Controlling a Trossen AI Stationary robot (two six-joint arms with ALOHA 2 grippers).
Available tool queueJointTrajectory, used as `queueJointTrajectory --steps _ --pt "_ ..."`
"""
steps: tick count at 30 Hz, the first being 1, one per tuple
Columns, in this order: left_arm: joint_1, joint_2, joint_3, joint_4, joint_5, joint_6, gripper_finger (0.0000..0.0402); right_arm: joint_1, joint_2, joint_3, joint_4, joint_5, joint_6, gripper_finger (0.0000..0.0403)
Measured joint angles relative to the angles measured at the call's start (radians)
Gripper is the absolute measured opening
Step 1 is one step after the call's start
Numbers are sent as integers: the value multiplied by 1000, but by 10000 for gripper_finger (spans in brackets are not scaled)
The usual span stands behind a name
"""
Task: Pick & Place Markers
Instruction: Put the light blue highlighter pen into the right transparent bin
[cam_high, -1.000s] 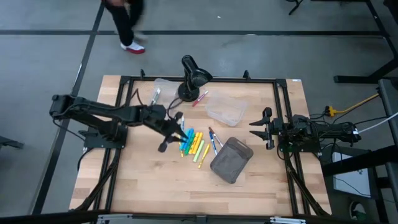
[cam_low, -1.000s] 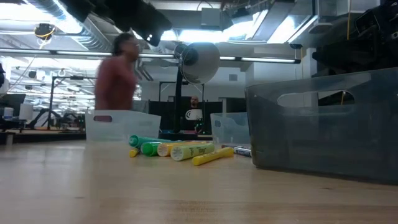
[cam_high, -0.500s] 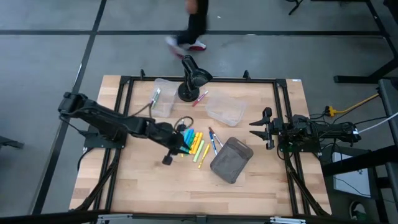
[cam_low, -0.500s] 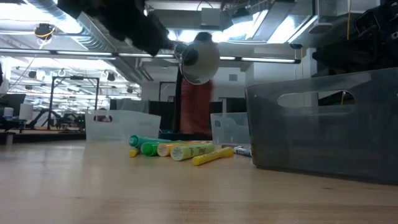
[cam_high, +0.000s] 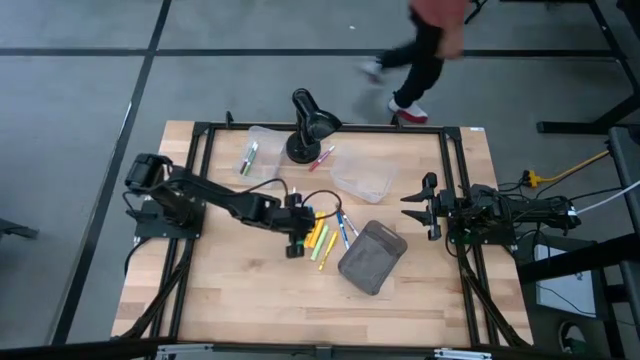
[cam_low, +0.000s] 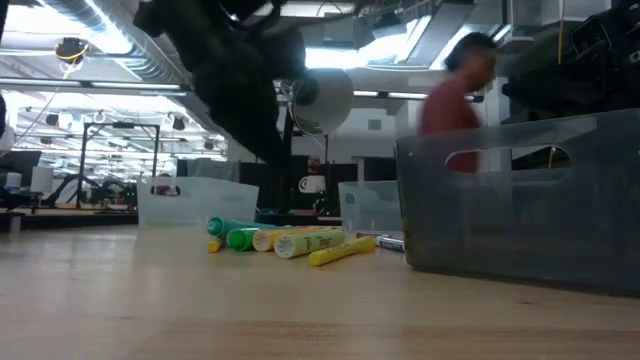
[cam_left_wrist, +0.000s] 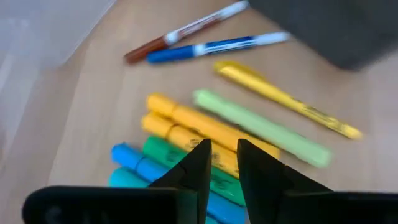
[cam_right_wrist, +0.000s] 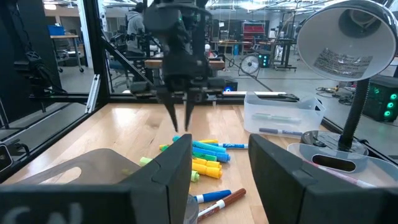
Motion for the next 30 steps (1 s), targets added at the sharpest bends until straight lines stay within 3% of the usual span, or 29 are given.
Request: queueJointTrajectory --steps 5,12,19,30 --pt "40 15 3 -92 -82 -139 73 0 0 0 0 0 0 157" --pt "74 15 1 -192 -27 -284 73 0 0 0 0 0 0 157" --pt "72 20 1 -188 18 -332 73 0 0 0 0 0 0 157" --pt "64 141 -1 -151 58 -337 73 0 0 0 0 0 0 157"
